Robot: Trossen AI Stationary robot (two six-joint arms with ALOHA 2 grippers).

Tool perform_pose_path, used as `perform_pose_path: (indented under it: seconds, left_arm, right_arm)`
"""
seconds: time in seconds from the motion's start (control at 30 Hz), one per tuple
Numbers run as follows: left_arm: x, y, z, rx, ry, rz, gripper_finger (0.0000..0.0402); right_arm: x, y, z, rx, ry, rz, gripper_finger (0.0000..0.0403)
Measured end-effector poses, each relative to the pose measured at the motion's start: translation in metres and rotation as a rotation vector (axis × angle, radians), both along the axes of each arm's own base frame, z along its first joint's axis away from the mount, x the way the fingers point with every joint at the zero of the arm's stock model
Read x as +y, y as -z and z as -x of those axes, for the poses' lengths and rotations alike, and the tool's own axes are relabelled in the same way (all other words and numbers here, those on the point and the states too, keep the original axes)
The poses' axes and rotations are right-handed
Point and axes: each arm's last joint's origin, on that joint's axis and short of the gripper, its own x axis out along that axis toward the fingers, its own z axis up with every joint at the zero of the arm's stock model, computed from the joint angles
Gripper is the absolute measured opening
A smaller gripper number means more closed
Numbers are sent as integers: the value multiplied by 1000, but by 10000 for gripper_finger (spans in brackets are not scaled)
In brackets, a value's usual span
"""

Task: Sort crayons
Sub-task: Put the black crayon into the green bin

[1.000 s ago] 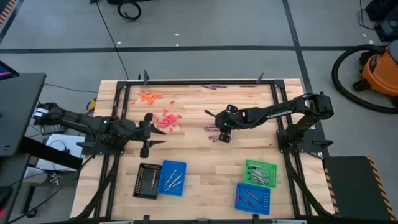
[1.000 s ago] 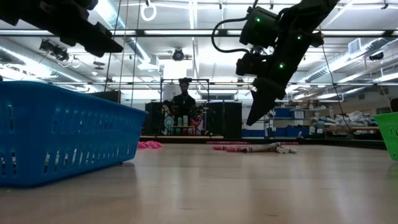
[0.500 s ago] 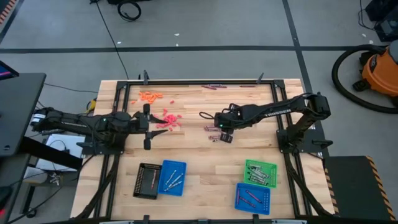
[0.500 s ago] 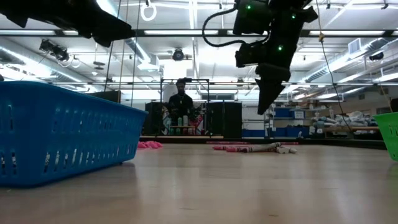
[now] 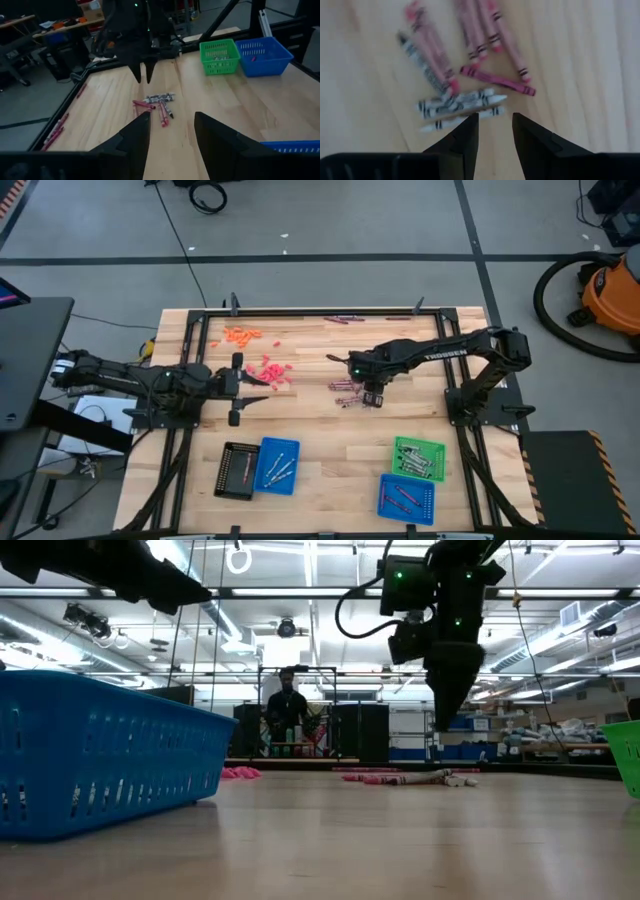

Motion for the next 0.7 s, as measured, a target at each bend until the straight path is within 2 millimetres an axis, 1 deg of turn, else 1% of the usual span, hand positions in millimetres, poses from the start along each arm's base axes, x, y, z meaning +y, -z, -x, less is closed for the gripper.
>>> perform_pose_path:
  seconds: [0.1, 0.17, 0.33, 0.5, 0.6, 0.7]
  left_arm:
    - [2, 1, 0, 15, -15, 2, 164]
    - [4, 2, 0, 22, -25, 1, 164]
    - [6, 3, 0, 28, -35, -16, 164]
    - [6, 4, 0, 40, -33, -31, 164]
    - [6, 4, 0, 41, -33, -31, 164]
    - [6, 4, 0, 43, -32, -33, 164]
  right_arm:
    - [-5, 2, 1, -27, 143, -20, 127]
    - [-5, 4, 0, -49, 154, -38, 127]
    - [15, 8, -12, -154, 5, -69, 126]
    - [31, 8, -16, -178, -85, -18, 126]
    - [38, 14, -21, -168, -133, 2, 126]
    - [46, 29, -29, -148, -192, 33, 126]
